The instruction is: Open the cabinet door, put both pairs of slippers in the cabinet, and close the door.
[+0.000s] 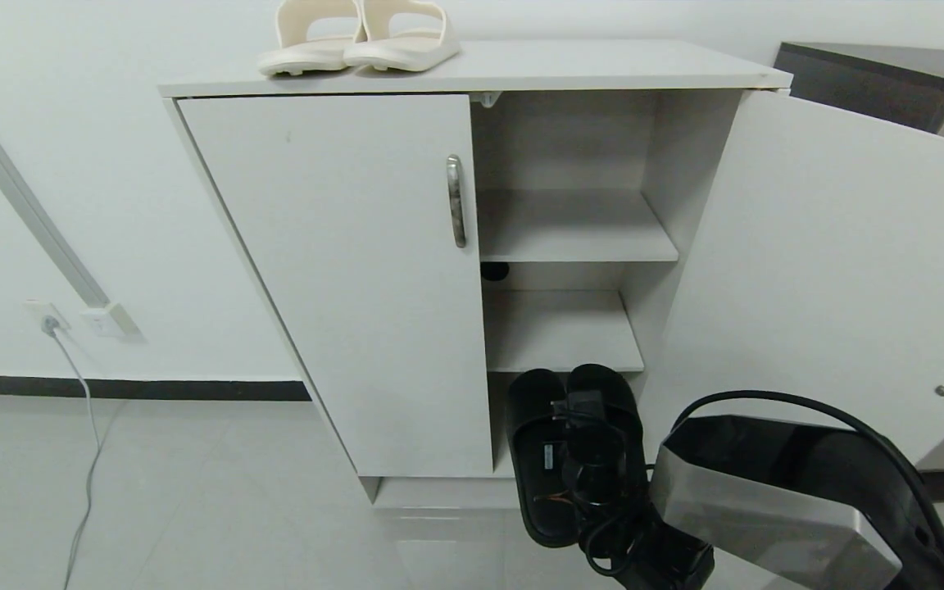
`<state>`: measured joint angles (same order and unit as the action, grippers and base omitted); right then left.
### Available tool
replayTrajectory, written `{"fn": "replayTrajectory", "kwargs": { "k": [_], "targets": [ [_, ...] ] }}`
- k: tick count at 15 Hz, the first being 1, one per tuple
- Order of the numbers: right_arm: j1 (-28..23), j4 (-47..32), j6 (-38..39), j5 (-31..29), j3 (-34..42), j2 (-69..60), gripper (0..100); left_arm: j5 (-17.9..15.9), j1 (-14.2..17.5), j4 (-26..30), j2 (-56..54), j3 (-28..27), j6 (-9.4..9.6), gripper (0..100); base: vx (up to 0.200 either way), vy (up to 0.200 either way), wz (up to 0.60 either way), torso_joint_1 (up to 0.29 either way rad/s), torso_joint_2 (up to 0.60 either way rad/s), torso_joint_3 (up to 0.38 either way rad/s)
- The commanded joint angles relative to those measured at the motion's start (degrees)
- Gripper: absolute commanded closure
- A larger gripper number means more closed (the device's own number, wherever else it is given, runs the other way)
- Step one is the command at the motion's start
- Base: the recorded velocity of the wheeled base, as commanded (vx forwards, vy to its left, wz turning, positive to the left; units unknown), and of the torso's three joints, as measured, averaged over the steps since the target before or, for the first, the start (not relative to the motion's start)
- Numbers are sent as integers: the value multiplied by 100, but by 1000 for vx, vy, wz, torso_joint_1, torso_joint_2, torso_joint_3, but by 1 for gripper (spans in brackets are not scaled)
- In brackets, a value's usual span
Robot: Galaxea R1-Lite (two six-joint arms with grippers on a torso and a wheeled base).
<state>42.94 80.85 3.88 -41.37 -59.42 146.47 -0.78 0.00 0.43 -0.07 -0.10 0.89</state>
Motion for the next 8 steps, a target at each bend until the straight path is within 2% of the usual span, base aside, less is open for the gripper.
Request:
{"fn": "replayTrajectory", "kwargs": {
  "k": [1,7,8],
  "targets": [
    [-4,1,-1,-2,0,-4,100,-1,0,1,7,1,-1,100,200,0,0,2,2,-2],
    [-4,1,-1,-2,0,-4,100,-1,0,1,7,1,-1,100,200,0,0,3,2,3],
    [-4,1,-1,-2,0,-4,100,-1,0,1,7,1,-1,100,0,0,0,0,0,0]
  ]
}}
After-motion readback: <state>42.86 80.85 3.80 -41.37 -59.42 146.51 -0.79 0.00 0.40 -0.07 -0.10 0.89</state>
